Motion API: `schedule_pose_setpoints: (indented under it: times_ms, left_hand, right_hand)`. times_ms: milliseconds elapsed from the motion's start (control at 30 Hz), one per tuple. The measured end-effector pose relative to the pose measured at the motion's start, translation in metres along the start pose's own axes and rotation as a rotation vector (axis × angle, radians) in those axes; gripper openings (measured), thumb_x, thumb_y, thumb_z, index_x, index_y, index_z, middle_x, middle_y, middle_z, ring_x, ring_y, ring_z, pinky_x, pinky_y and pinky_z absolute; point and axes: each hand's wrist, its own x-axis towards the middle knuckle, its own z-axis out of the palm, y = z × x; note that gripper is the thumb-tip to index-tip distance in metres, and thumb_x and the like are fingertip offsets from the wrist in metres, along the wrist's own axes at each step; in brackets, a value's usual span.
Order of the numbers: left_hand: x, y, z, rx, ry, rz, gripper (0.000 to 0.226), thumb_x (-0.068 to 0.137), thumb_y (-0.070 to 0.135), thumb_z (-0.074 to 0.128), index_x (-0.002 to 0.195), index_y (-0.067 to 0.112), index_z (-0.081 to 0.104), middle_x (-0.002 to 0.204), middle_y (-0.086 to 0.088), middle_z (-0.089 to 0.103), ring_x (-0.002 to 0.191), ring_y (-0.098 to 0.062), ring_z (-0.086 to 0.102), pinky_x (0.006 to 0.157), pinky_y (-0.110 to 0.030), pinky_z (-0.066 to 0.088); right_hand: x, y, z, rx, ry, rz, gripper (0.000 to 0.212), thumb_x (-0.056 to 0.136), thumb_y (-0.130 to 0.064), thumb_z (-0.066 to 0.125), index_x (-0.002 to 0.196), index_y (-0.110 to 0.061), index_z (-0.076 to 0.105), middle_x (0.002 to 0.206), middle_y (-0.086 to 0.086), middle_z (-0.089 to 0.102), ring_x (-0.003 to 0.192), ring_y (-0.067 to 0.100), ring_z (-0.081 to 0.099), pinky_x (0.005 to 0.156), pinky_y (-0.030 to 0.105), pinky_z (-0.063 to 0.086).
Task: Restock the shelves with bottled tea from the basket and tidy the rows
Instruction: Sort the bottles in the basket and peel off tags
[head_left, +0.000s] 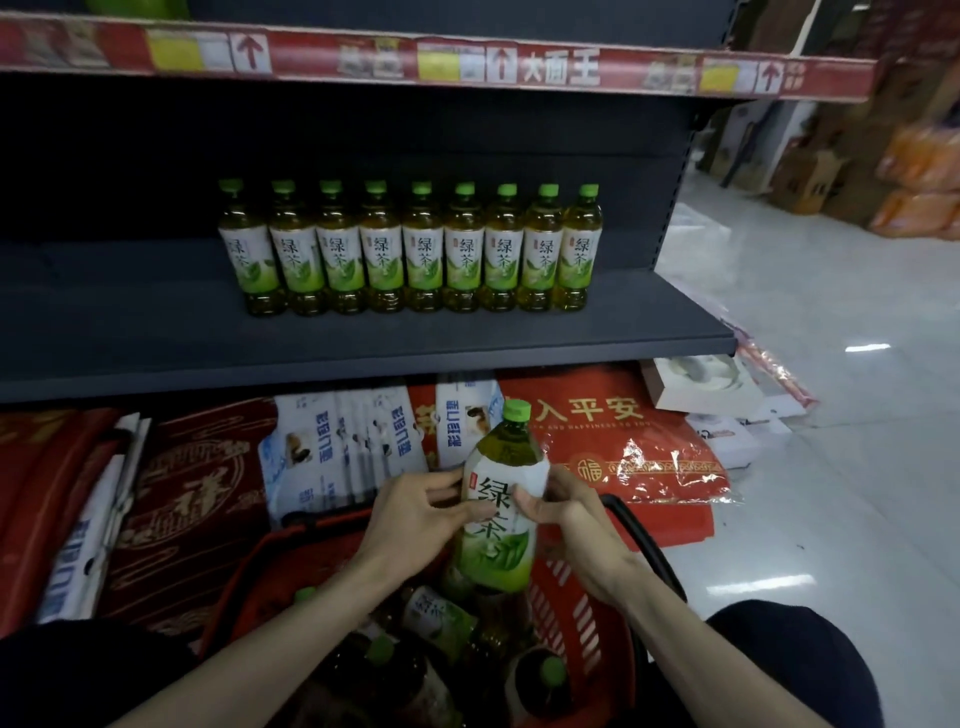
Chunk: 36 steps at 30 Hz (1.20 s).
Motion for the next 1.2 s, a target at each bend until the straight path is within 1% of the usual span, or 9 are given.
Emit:
schedule_pose_setpoints:
  times_ms: [100, 267, 367, 433, 533, 667, 867, 1100, 1200]
  left_hand:
    - [-0.002, 0.015, -0.019, -0.077, 0.027, 0.067, 0.039, 0.087, 0.036, 0.083, 0.125, 0.035, 0.075, 0.114, 0.015, 0.079, 0.106, -0.001, 0.074, 0.089, -0.02, 0.059]
    - [0.011, 0.052, -0.057, -0.276, 0.004, 0.054, 0.069, 0.087, 0.036, 0.075, 0.149, 0.046, 0.046, 0.12, 0.015, 0.077, 0.114, -0.008, 0.072, 0.092, -0.032, 0.06]
    - [0.017, 0.085, -0.084, -0.315, -0.038, 0.057, 0.04, 0.099, 0.028, 0.063, 0.139, 0.032, 0.06, 0.122, 0.006, 0.077, 0.11, -0.012, 0.075, 0.083, -0.028, 0.062]
    - [0.018, 0.107, -0.102, -0.325, -0.007, 0.109, 0.036, 0.101, 0.032, 0.059, 0.137, 0.032, 0.061, 0.123, 0.007, 0.077, 0.112, -0.015, 0.074, 0.088, -0.034, 0.062]
    - [0.018, 0.138, -0.13, -0.371, 0.055, 0.19, 0.039, 0.099, 0.034, 0.058, 0.138, 0.029, 0.062, 0.125, 0.001, 0.077, 0.113, -0.022, 0.074, 0.093, -0.042, 0.062]
    - [0.021, 0.174, -0.163, -0.351, 0.119, 0.287, 0.044, 0.099, 0.032, 0.058, 0.141, 0.021, 0.061, 0.122, -0.004, 0.077, 0.114, -0.025, 0.074, 0.092, -0.041, 0.062]
    - [0.026, 0.226, -0.212, -0.272, 0.183, 0.459, 0.037, 0.105, 0.024, 0.051, 0.142, 0.024, 0.058, 0.12, -0.001, 0.078, 0.108, -0.019, 0.076, 0.078, -0.028, 0.063]
    - [0.057, 0.282, -0.281, -0.116, 0.298, 0.62, 0.037, 0.11, 0.026, 0.046, 0.145, 0.02, 0.056, 0.122, 0.005, 0.077, 0.111, -0.009, 0.073, 0.082, -0.021, 0.06]
    - [0.084, 0.296, -0.309, -0.043, 0.351, 0.654, 0.038, 0.111, 0.03, 0.044, 0.146, 0.02, 0.057, 0.122, 0.005, 0.077, 0.112, -0.009, 0.073, 0.089, -0.028, 0.062]
  right_hand:
    - [0.007, -0.019, 0.013, 0.022, -0.04, -0.011, 0.038, 0.093, -0.013, 0.072, 0.131, -0.019, 0.066, 0.122, 0.004, 0.076, 0.111, 0.024, 0.074, 0.096, 0.049, 0.058]
    - [0.02, -0.067, 0.04, 0.059, -0.111, -0.038, 0.045, 0.088, -0.027, 0.078, 0.129, -0.013, 0.068, 0.121, 0.014, 0.076, 0.108, 0.035, 0.074, 0.088, 0.055, 0.06]
    - [0.027, -0.107, 0.061, 0.042, -0.148, -0.096, 0.048, 0.087, -0.033, 0.077, 0.13, -0.013, 0.068, 0.124, 0.012, 0.075, 0.112, 0.033, 0.073, 0.097, 0.061, 0.056]
    - [0.03, -0.135, 0.075, -0.019, -0.169, -0.152, 0.051, 0.084, -0.041, 0.077, 0.129, -0.019, 0.069, 0.123, 0.006, 0.076, 0.112, 0.028, 0.073, 0.094, 0.06, 0.058]
    - [0.031, -0.174, 0.096, -0.104, -0.259, -0.264, 0.055, 0.083, -0.027, 0.086, 0.133, -0.019, 0.063, 0.123, 0.006, 0.076, 0.112, 0.027, 0.074, 0.093, 0.055, 0.06]
    - [0.033, -0.225, 0.123, -0.274, -0.288, -0.416, 0.059, 0.079, -0.005, 0.087, 0.13, -0.02, 0.061, 0.114, 0.001, 0.079, 0.106, 0.017, 0.076, 0.085, 0.035, 0.063]
    - [0.037, -0.291, 0.163, -0.286, -0.326, -0.562, 0.058, 0.083, -0.006, 0.085, 0.134, -0.019, 0.06, 0.118, 0.005, 0.078, 0.109, 0.023, 0.075, 0.092, 0.044, 0.062]
    - [0.061, -0.368, 0.218, -0.289, -0.315, -0.776, 0.052, 0.088, 0.0, 0.078, 0.136, -0.014, 0.061, 0.124, 0.005, 0.075, 0.11, 0.018, 0.074, 0.091, 0.035, 0.063]
    - [0.087, -0.391, 0.24, -0.268, -0.292, -0.836, 0.053, 0.089, 0.004, 0.076, 0.138, -0.01, 0.059, 0.126, 0.006, 0.074, 0.113, 0.018, 0.073, 0.092, 0.034, 0.062]
